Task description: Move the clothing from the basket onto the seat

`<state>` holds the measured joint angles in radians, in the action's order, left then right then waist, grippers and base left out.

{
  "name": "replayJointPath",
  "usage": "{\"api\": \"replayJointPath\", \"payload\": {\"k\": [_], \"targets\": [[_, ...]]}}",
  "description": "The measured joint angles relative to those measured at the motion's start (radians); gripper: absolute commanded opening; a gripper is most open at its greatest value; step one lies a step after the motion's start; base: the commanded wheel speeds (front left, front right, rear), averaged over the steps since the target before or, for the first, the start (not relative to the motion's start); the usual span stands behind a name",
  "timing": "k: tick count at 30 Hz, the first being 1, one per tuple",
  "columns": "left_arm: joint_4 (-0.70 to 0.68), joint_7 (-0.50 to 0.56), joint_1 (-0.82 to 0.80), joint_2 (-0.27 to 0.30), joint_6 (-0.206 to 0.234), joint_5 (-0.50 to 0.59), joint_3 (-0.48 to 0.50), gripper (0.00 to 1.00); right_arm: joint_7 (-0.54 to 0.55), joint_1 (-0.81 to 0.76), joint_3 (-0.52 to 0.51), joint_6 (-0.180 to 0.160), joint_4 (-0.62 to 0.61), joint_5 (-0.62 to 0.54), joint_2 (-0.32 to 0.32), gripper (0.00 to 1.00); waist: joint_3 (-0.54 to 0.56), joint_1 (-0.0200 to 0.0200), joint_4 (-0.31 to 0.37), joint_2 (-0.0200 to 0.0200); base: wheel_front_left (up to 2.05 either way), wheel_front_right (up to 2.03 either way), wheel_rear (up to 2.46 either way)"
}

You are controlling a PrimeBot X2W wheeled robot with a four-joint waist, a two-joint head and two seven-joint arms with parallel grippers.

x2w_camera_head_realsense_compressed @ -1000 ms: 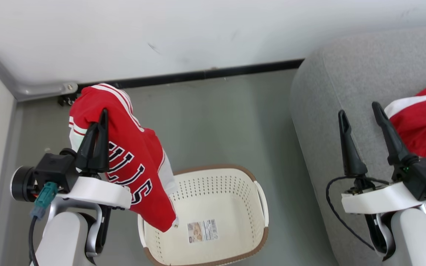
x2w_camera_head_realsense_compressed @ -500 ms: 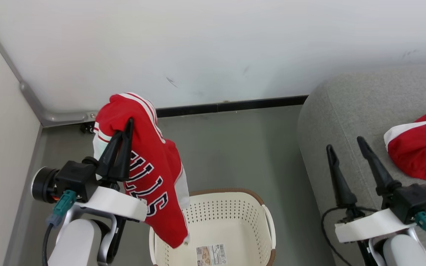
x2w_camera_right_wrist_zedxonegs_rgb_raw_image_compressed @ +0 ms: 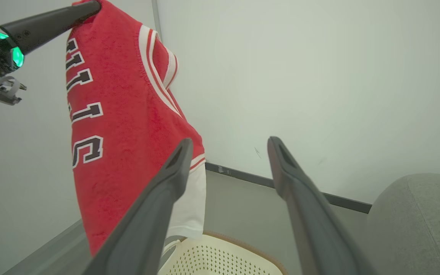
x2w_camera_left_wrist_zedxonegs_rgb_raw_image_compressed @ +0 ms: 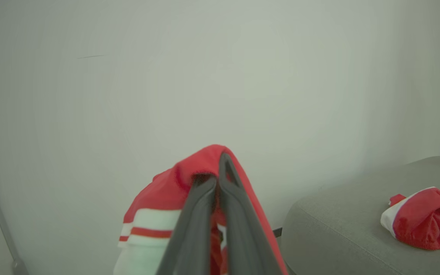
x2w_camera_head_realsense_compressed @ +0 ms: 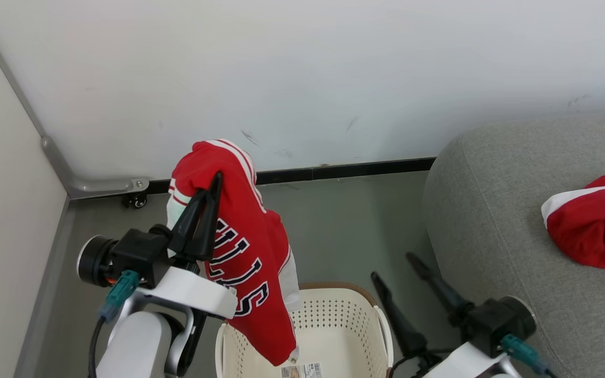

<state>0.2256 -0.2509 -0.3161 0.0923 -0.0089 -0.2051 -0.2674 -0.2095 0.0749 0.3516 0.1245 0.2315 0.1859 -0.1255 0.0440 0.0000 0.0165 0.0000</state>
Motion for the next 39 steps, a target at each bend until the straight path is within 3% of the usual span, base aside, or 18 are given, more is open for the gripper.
{"api": "replayJointPath", "payload": {"k": [19, 34, 39], "targets": [[0.001, 0.087, -0.133, -0.037, 0.029, 0.045, -0.071, 0.00, 0.026, 0.101, 0.262, 0.000, 0.060, 0.088, -0.031, 1.00, -0.015, 0.0000, 0.009, 0.0000, 0.00, 0.00, 0.00], [-0.001, 0.164, -0.197, -0.048, 0.062, 0.061, -0.166, 0.00, 0.001, 0.210, 0.274, 0.000, 0.238, 0.133, 0.038, 1.00, -0.027, 0.0000, 0.001, 0.0000, 0.00, 0.00, 0.00], [-0.007, 0.181, -0.204, -0.049, 0.070, 0.061, -0.193, 0.00, -0.008, 0.245, 0.332, 0.000, 0.277, 0.167, 0.045, 1.00, -0.027, -0.0001, -0.008, 0.0000, 0.00, 0.00, 0.00]]}}
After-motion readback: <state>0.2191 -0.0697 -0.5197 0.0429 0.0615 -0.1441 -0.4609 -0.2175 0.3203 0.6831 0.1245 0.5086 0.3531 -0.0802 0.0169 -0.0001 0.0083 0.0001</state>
